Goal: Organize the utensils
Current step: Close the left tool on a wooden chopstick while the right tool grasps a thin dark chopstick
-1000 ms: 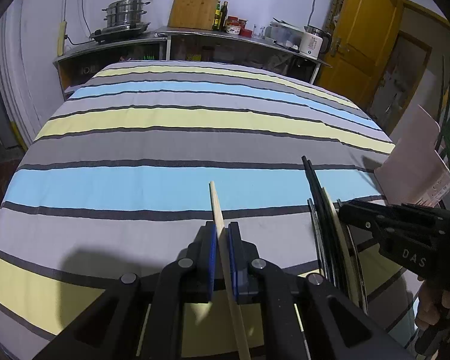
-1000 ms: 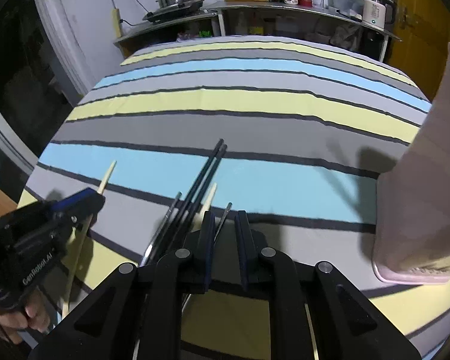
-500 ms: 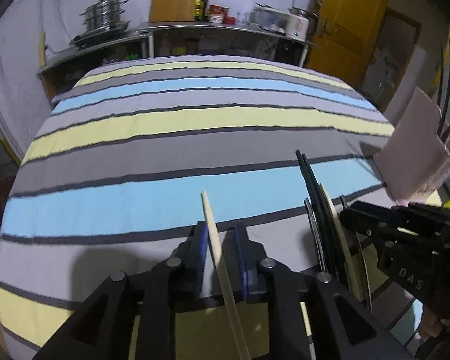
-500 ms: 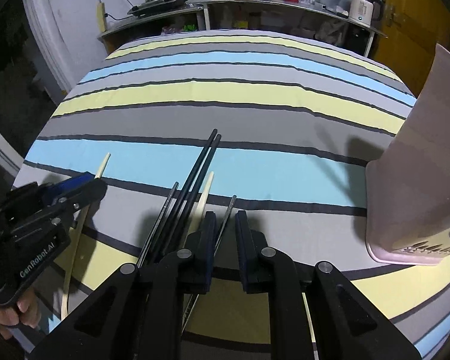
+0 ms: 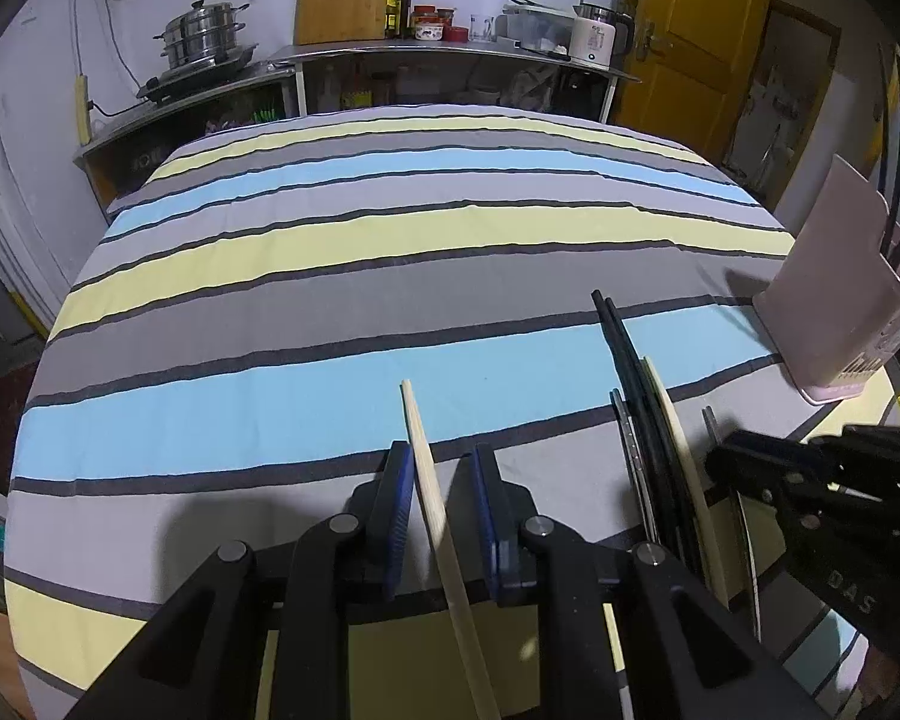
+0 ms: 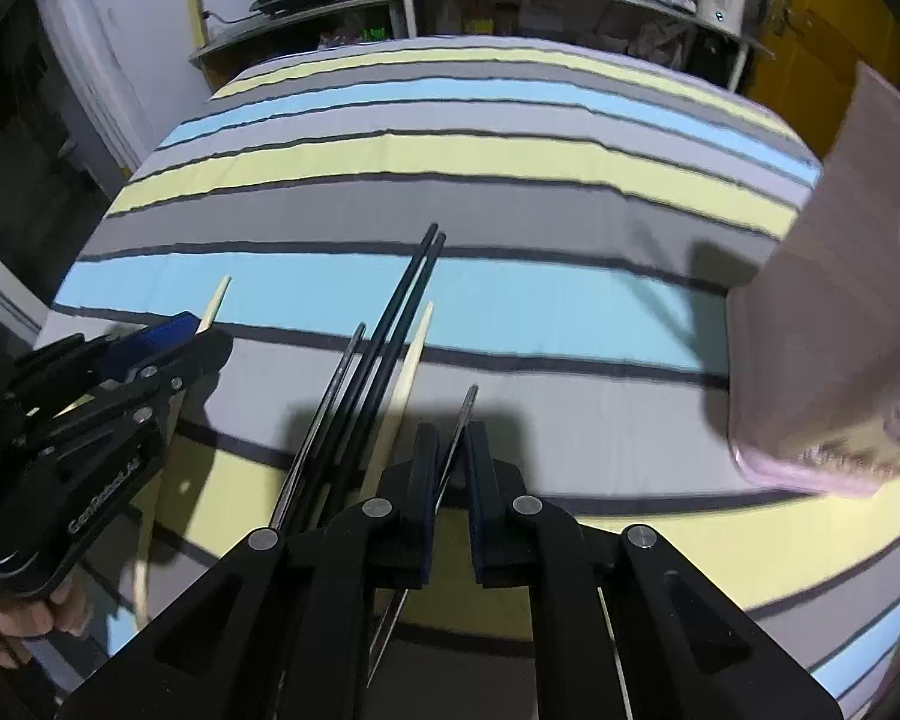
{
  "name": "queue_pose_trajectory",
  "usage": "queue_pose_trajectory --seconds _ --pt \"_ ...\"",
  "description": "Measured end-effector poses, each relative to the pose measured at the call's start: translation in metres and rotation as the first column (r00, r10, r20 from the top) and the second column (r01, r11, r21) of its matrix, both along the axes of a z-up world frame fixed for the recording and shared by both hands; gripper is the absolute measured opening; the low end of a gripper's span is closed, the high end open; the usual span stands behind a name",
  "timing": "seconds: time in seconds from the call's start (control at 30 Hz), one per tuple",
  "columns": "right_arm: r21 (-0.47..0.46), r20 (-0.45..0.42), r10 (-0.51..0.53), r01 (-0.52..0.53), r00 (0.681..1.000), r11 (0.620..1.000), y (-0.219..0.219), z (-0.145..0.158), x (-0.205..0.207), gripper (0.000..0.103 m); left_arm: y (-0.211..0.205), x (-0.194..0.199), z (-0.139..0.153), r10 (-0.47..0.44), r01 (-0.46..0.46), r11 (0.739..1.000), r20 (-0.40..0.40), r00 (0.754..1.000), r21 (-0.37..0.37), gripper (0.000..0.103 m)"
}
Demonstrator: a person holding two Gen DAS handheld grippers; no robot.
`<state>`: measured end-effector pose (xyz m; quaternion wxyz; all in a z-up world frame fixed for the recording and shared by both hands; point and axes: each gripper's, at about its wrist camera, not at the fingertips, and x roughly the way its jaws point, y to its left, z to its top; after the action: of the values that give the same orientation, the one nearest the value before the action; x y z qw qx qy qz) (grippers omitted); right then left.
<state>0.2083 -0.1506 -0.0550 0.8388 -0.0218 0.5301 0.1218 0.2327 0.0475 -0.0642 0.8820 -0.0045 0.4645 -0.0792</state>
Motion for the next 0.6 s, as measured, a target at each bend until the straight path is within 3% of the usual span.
queue_pose_trajectory --seconds 0.17,0.37,0.43,0.5,0.6 --pt "0.04 -0.038 -0.018 0.019 0.999 0.999 -0.003 0.001 -0.007 0.009 -0.001 -0.001 -0.001 0.005 -0.005 1.0 0.005 1.0 -0.002 0.019" --pt "0.037 -0.024 -0.016 0.017 1.0 0.999 -0.001 0.0 -0.013 0.008 0.0 -0.002 -0.001 0.007 -0.007 1.0 0.009 1.0 -0.005 0.019" --pt "0.026 -0.009 -0.005 0.006 1.0 1.0 0.001 -0.001 -0.015 0.007 0.001 -0.002 -0.001 0.01 -0.01 1.0 0.014 1.0 -0.005 0.017" --pt "0.041 -0.006 -0.009 0.009 1.0 0.999 -0.001 -0.001 -0.015 0.005 0.004 -0.001 -0.001 0.021 -0.021 1.0 0.017 1.0 -0.011 0.008" --pt "0.084 -0.019 -0.016 0.017 1.0 0.996 -0.007 -0.001 -0.012 0.004 0.014 0.002 -0.001 0.026 -0.026 0.998 0.004 1.0 -0.064 0.006"
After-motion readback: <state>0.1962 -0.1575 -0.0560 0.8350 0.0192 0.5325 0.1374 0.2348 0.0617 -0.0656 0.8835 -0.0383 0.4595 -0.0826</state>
